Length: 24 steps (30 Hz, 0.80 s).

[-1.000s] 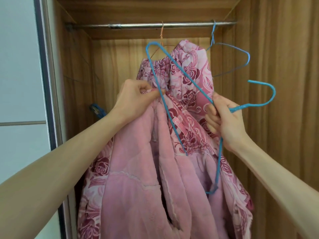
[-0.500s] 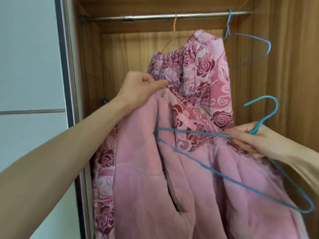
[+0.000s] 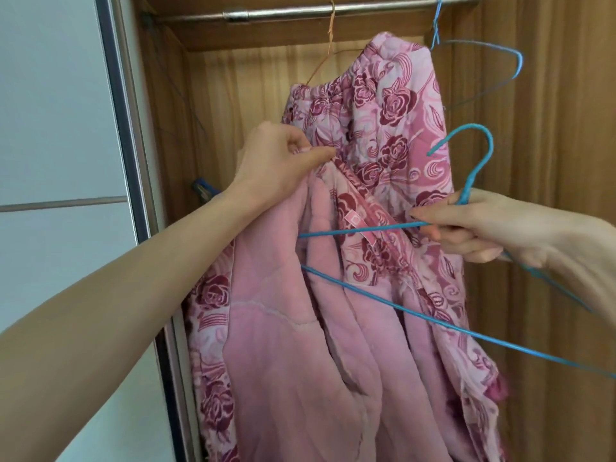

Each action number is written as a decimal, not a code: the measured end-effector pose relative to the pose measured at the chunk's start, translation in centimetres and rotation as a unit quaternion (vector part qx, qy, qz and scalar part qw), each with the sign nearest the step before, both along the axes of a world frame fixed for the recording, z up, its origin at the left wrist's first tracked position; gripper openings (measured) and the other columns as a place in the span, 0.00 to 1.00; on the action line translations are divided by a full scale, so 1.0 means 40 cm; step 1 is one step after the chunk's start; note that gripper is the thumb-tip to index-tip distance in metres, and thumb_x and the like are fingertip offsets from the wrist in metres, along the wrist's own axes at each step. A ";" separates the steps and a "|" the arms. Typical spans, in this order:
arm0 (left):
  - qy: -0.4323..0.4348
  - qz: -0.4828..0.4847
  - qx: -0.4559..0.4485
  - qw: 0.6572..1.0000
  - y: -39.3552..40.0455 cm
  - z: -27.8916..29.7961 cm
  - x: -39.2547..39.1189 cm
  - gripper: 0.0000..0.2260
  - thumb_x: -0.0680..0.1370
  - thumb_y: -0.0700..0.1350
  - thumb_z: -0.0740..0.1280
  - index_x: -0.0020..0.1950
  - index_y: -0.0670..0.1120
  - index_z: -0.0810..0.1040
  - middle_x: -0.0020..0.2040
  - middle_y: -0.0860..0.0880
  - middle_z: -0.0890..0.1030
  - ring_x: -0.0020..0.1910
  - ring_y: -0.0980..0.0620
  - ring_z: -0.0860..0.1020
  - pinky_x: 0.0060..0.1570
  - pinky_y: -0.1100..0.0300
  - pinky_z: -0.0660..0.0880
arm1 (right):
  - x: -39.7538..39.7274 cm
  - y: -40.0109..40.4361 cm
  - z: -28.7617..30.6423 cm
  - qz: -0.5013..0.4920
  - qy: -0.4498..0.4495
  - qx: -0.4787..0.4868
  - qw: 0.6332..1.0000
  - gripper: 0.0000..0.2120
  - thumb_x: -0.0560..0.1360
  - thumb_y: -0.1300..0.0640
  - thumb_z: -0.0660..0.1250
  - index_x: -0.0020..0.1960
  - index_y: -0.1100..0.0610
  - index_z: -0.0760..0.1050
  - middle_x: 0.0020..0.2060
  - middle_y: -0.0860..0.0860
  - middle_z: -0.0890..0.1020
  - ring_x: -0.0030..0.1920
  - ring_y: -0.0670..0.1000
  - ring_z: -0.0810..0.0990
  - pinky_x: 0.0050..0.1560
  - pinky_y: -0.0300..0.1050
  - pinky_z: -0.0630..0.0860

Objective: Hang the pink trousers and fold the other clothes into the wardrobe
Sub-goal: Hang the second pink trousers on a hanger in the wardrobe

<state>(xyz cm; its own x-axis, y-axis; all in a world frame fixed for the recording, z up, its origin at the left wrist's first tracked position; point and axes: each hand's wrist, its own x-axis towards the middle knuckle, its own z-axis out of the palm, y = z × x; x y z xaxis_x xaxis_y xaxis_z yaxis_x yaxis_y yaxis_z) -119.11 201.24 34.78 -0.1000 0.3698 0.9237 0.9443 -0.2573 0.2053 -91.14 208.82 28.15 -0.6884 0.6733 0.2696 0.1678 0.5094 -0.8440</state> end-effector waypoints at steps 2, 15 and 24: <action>0.047 0.054 0.000 0.997 -0.004 -0.006 0.024 0.19 0.73 0.62 0.76 0.35 0.48 0.79 0.29 0.55 0.74 0.32 0.55 0.71 0.33 0.57 0.64 | -0.032 -0.021 0.005 -0.012 0.006 -0.016 1.000 0.20 0.84 0.50 0.63 0.35 0.56 0.69 0.25 0.48 0.57 0.21 0.44 0.52 0.20 0.30 0.51; 0.187 0.092 -0.017 0.978 -0.011 -0.071 0.144 0.17 0.77 0.63 0.71 0.41 0.50 0.77 0.39 0.51 0.79 0.48 0.42 0.80 0.40 0.52 0.67 | -0.170 -0.089 -0.074 -0.056 0.150 -0.080 0.984 0.17 0.85 0.55 0.61 0.38 0.57 0.71 0.18 0.44 0.63 0.18 0.42 0.57 0.17 0.33 0.51; 0.310 0.031 -0.116 0.943 -0.013 -0.080 0.085 0.19 0.82 0.58 0.55 0.55 0.50 0.81 0.50 0.49 0.77 0.52 0.46 0.75 0.51 0.49 0.73 | -0.149 -0.061 -0.066 -0.045 0.249 -0.097 0.963 0.17 0.85 0.53 0.61 0.38 0.56 0.70 0.20 0.44 0.60 0.20 0.42 0.54 0.18 0.34 0.50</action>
